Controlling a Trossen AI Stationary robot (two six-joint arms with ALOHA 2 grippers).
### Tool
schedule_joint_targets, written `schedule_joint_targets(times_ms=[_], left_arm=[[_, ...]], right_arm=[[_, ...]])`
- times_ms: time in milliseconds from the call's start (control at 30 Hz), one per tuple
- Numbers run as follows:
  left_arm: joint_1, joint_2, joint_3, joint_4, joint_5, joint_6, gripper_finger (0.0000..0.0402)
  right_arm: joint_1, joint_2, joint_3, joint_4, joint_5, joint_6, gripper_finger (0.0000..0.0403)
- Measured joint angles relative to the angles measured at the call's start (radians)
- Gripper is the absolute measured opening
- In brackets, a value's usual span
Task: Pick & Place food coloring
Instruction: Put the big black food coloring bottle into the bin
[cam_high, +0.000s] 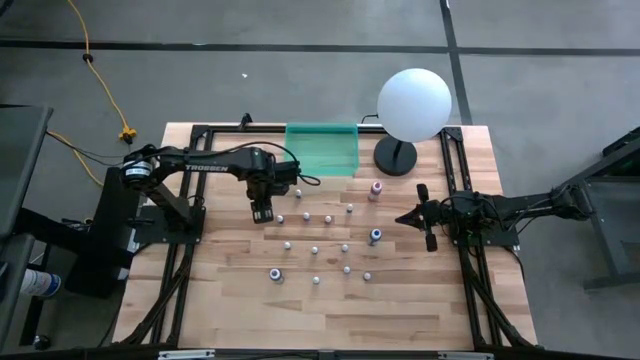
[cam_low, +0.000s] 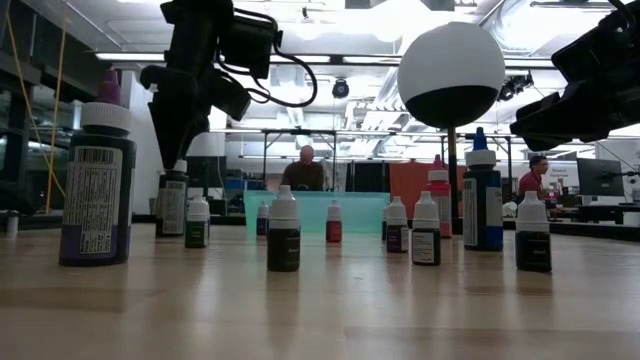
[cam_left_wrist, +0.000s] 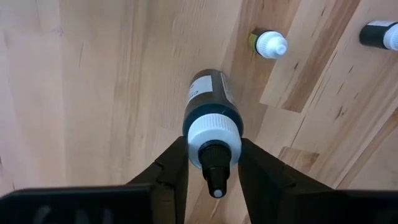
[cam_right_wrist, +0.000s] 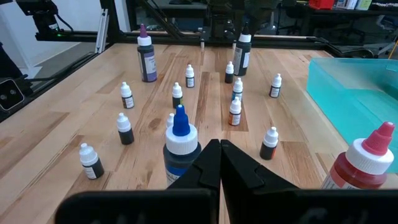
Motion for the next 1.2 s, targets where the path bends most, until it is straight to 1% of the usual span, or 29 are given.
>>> schedule_joint_targets(times_ms=[267,533,633,900,1100,1200], left_arm=[[0.000,0.000,0.006,0.001,-0.003,0.025,0.0101],[0.000,-0.026,0.112,-0.074,-0.003,0.025,0.0100],[0.000,-0.039,0.178,-0.115,-0.003,0.029,0.0099],[0.023,-0.036,0.398,-0.199,-0.070,0.063,0.0099],[0.067,0.014,0.556,-0.224,-0.090,0.082,0.0100],[0.089,0.072,0.652,-0.246,-0.099,0.102,0.0101]], right_arm=[[0.000,0.000,0.000,0.000,0.000,0.000,0.0000],[0.000,0.000,0.000,0.000,0.000,0.000,0.0000],[0.000,0.000,0.000,0.000,0.000,0.000,0.0000],[0.000,0.000,0.000,0.000,0.000,0.000,0.0000],[0.000,0.000,0.000,0.000,0.000,0.000,0.0000],[0.000,0.000,0.000,0.000,0.000,0.000,0.0000]])
